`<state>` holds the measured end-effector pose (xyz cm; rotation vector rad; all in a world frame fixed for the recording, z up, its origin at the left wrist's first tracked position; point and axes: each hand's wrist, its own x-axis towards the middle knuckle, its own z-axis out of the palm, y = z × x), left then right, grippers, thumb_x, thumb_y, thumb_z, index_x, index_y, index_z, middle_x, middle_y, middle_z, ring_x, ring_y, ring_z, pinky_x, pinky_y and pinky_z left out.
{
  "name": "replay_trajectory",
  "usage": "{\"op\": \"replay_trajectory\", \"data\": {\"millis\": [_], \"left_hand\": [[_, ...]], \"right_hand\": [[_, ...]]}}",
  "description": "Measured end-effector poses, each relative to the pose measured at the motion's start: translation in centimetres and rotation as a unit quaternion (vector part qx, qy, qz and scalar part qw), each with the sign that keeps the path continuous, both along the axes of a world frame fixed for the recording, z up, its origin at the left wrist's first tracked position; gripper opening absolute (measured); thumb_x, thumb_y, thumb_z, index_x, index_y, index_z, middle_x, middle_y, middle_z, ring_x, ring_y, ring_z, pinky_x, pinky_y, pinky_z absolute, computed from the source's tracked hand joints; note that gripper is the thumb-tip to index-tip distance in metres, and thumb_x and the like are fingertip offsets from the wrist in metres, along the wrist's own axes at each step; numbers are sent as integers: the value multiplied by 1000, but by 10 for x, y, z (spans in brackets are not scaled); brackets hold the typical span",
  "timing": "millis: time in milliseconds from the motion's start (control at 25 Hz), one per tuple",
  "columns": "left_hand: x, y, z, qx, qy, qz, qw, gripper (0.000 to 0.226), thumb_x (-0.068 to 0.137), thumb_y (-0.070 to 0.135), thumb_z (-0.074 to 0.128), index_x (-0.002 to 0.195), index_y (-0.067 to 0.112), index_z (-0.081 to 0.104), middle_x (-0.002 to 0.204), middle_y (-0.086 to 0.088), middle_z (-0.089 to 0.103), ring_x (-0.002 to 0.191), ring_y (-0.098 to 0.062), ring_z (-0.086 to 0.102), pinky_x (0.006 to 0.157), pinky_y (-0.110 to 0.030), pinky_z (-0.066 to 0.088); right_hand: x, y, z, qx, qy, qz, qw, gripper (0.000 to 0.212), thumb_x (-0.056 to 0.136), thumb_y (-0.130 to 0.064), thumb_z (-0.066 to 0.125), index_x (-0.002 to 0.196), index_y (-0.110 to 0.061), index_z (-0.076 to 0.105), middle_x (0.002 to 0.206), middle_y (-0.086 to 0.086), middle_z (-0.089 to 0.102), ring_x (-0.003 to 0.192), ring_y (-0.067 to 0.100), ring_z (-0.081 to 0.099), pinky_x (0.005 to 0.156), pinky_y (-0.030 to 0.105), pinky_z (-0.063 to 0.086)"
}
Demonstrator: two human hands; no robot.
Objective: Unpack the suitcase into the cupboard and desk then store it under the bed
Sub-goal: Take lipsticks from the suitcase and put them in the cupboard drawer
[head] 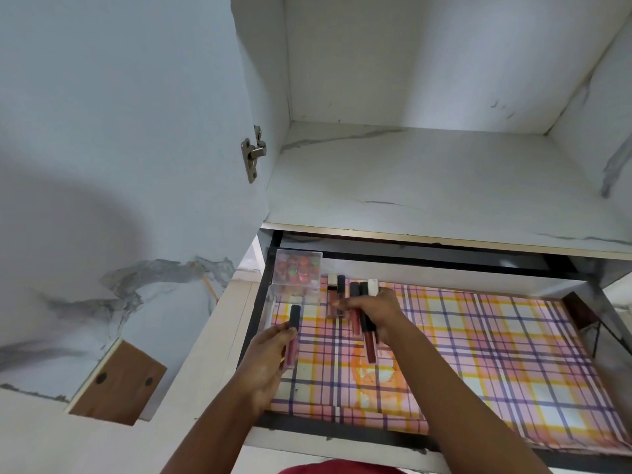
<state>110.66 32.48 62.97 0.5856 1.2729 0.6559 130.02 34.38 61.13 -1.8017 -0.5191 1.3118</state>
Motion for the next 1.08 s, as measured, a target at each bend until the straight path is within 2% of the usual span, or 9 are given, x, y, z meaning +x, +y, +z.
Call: {"op": "replay_trajectory", "data": {"millis": [80,160,280,360,520,640,720,840,1080], "left_hand": [[5,5,-2,14,3,-18,1000,13,92,15,55,98,10,66,96,-7,67,92,-17,63,78,-29,46],[14,8,-2,25,18,-41,999,9,89,20,60,91,16,69,94,-2,67,93,-13,60,77,-26,42],[27,12,0,51,33,-53,997,11,87,17,64,96,16,69,82,4,65,81,-9,57,71,-24,42],[33,14,-1,67,24,-56,996,16,86,14,64,102,14,68,80,5,66,79,-8,57,70,-23,42],[37,17,0,87,36,-87,992,27,87,16,64,113,14,63,102,4,65,98,-11,57,75,-24,44],[25,19,-5,131,118,-98,979,42,85,21,67,125,18,54,118,2,58,111,-15,53,92,-33,45],[13,17,-8,159,171,-76,969,40,86,23,65,124,17,54,119,0,57,111,-17,53,94,-35,44],[-2,9,-11,173,205,-61,961,24,89,22,62,112,18,59,114,-1,62,108,-19,57,94,-36,47],[-14,3,-20,168,211,-62,961,10,90,27,59,100,24,62,107,-1,67,104,-21,62,97,-47,49]], "right_hand": [[-3,-16,16,7,46,125,991,28,61,4,82,83,6,65,66,12,67,55,20,65,52,26,54],[-7,-28,23,24,44,176,983,26,60,7,81,78,2,64,65,11,66,56,20,65,55,26,54],[-3,-32,21,58,45,129,989,34,59,6,82,89,10,66,78,19,69,64,23,67,62,29,55],[2,-32,22,67,36,125,989,30,58,6,83,83,4,68,78,17,69,68,24,66,62,28,55],[10,-30,27,62,10,142,988,25,60,5,82,73,-8,65,67,5,67,65,19,65,58,26,52],[19,-11,7,20,-72,36,997,28,59,1,83,71,-11,61,70,7,65,64,20,64,62,34,57],[23,3,-8,-32,-159,-7,987,29,59,-4,84,72,-11,60,73,9,67,61,20,65,59,32,57],[21,17,-23,-89,-242,30,966,26,65,-9,82,71,-10,57,66,6,64,48,16,59,48,26,52],[12,32,-29,-85,-201,52,975,27,71,-7,78,77,-9,52,63,6,60,44,15,55,40,22,44]]}}
